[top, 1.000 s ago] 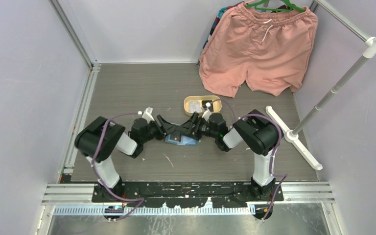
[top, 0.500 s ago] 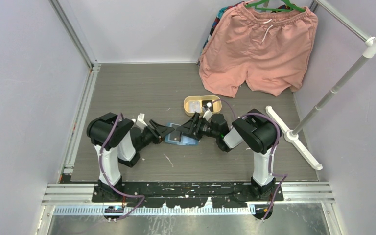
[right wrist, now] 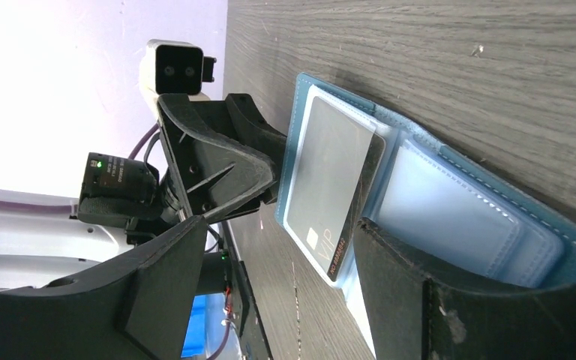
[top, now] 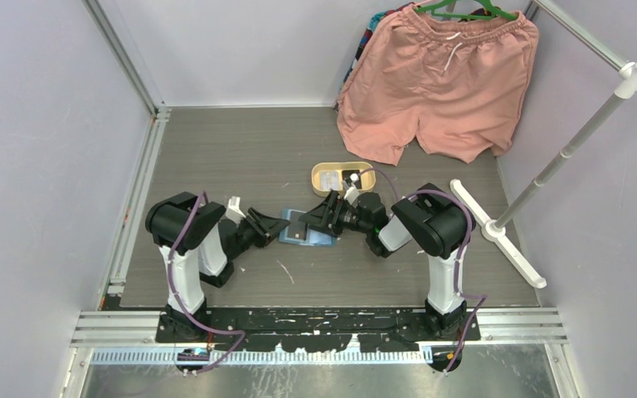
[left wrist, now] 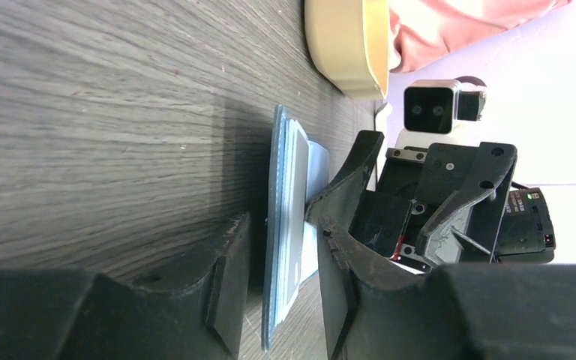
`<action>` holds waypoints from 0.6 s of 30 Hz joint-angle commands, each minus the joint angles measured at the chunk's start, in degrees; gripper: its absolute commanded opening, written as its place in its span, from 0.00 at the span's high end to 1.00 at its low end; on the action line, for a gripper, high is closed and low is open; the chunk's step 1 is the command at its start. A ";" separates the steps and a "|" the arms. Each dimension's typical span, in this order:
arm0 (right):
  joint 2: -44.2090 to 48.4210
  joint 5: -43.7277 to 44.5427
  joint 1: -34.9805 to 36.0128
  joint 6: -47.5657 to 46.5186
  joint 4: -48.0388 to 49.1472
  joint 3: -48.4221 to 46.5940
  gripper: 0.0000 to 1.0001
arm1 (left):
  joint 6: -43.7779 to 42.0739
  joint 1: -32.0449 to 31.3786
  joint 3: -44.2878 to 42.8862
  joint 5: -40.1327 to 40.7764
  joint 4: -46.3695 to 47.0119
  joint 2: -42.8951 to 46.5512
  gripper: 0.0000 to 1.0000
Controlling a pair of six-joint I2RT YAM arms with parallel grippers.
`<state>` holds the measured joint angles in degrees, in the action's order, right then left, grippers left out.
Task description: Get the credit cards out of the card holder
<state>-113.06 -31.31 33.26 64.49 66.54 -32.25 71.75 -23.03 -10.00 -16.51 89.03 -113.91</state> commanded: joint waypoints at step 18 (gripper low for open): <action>-4.22 0.01 -0.12 -1.67 -3.17 -1.33 0.23 | -5.27 2.89 3.08 1.74 -7.03 -0.92 0.84</action>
<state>-114.78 -33.21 33.26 65.47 68.14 -33.54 70.35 -20.84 -8.10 -16.27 88.58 -113.47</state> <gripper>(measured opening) 0.767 0.221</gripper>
